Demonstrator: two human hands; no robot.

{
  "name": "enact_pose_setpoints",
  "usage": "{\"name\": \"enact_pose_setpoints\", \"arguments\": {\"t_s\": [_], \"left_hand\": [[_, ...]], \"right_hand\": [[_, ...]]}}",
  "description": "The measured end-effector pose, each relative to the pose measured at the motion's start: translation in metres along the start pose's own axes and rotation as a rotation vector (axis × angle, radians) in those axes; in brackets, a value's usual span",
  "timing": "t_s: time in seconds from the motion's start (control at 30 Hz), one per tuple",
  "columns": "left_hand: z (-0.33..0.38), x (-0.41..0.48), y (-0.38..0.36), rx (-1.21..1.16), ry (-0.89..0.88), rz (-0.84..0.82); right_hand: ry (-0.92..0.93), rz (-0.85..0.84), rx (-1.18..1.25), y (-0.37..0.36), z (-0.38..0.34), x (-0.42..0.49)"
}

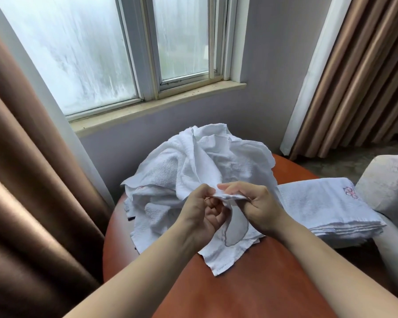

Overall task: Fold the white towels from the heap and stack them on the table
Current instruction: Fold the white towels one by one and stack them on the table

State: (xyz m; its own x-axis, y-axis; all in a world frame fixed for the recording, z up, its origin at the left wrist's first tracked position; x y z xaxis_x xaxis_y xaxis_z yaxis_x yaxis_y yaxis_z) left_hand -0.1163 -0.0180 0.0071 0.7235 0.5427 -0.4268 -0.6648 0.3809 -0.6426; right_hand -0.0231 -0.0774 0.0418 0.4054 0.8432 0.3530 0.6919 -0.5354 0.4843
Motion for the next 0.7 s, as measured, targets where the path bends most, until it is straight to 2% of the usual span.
{"name": "enact_pose_setpoints", "arguments": {"t_s": [0.17, 0.3, 0.4, 0.5, 0.6, 0.7], "left_hand": [[-0.004, 0.013, -0.003, 0.007, -0.023, 0.042], [-0.005, 0.019, -0.011, 0.036, -0.035, -0.005], [-0.003, 0.022, -0.01, 0.075, -0.026, -0.031], [-0.003, 0.029, -0.006, 0.167, 0.001, 0.036], [-0.005, 0.047, 0.004, 0.286, 0.059, 0.14], [0.0, 0.064, 0.014, 0.285, 0.054, 0.236]], "right_hand": [[0.051, -0.11, -0.278, -0.007, -0.015, -0.009], [-0.042, -0.022, -0.208, 0.001, -0.009, -0.007], [-0.056, -0.027, -0.198, 0.005, -0.006, -0.005], [-0.083, -0.09, -0.278, -0.002, -0.005, -0.008], [-0.021, -0.156, -0.308, -0.008, -0.011, -0.012], [-0.048, -0.23, -0.371, -0.007, -0.01, -0.018]]}}
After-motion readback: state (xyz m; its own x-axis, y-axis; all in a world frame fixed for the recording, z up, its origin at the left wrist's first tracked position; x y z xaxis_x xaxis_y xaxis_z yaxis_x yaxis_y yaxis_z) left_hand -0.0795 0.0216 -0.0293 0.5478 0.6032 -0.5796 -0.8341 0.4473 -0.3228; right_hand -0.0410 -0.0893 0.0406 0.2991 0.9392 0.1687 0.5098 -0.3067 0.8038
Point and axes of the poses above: each hand's wrist, its own x-axis towards the middle knuckle, its own y-axis out of the back of the hand, z = x × y, the point moved 8 cm from there along x, towards the middle knuckle, and after that the axes turned 4 degrees about -y, right-handed, at the moved point
